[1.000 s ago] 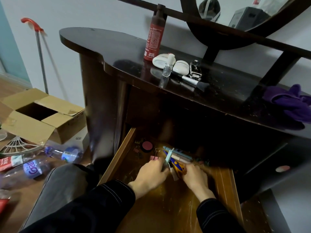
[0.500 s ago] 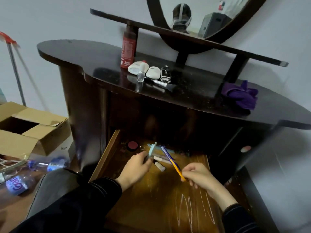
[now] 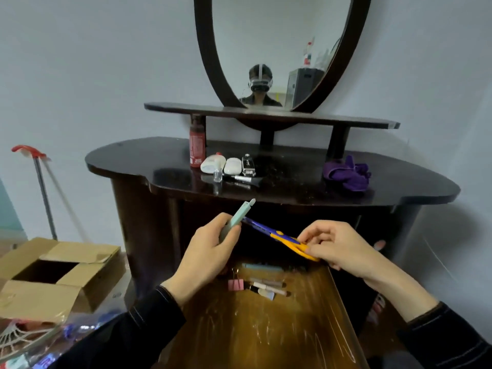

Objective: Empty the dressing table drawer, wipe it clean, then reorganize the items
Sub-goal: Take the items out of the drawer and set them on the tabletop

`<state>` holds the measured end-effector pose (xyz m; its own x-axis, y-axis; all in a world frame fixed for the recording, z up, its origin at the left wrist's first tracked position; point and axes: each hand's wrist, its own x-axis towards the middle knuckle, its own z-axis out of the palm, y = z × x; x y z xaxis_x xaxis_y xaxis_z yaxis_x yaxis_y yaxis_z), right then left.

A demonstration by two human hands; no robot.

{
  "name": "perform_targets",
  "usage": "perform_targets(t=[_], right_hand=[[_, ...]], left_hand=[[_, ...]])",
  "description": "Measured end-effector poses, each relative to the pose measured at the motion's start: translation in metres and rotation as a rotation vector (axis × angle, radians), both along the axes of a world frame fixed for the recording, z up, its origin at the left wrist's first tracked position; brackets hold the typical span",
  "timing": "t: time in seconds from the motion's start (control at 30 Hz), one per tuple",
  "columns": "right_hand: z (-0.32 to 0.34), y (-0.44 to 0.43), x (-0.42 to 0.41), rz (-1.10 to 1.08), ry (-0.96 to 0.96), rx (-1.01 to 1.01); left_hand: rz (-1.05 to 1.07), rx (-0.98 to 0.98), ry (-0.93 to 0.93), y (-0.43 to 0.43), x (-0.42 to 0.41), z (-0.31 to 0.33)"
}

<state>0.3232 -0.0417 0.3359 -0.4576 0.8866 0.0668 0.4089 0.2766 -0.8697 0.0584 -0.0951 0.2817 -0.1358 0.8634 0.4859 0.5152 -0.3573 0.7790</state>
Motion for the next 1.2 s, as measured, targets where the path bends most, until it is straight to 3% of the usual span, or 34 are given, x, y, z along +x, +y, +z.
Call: perform_targets(t=[0.13,0.23,0.33,0.47,0.63,0.67,0.77,0.83,0.97,1.07,1.13,1.2], right_hand=[[0.021,0.028,-0.008,-0.176,0.242,-0.006],[0.030,0.064,-0.025,-0.352,0.278,0.100],[0.036,0.107,-0.047,-0.507,0.148,0.221],[0.030,0.141,-0.073,-0.614,-0.120,0.324],[0.029,0.146,-0.086,-0.377,-0.282,0.371],[0.029,0.145,-0.083,-0.345,-0.241,0.348],[0.029,0.147,-0.072,-0.271,0.195,0.171],[0.031,0.147,-0.066,-0.251,0.381,0.099],[0.034,0.143,-0.060,-0.029,0.499,-0.025],[0.034,0.141,-0.055,0.115,0.480,-0.065],[0.034,0.143,-0.052,0.103,0.554,-0.108],[0.035,0.151,-0.049,-0.042,0.796,-0.228]], left_hand=[[0.017,-0.014,-0.122,0.015,-0.005,0.037],[0.008,-0.061,-0.224,0.031,-0.007,0.056],[0.006,-0.081,-0.287,0.040,-0.006,0.067],[0.010,-0.064,-0.223,0.049,-0.005,0.073],[0.022,-0.031,-0.195,0.053,-0.003,0.067],[0.022,-0.033,-0.197,0.055,-0.001,0.065],[0.000,-0.032,-0.217,0.064,0.008,0.066],[-0.015,-0.019,-0.221,0.072,0.015,0.068],[-0.081,-0.010,-0.203,0.097,0.031,0.076],[-0.155,0.001,-0.089,0.116,0.045,0.082],[-0.167,0.032,0.001,0.126,0.051,0.087],[-0.090,0.091,0.136,0.135,0.051,0.091]])
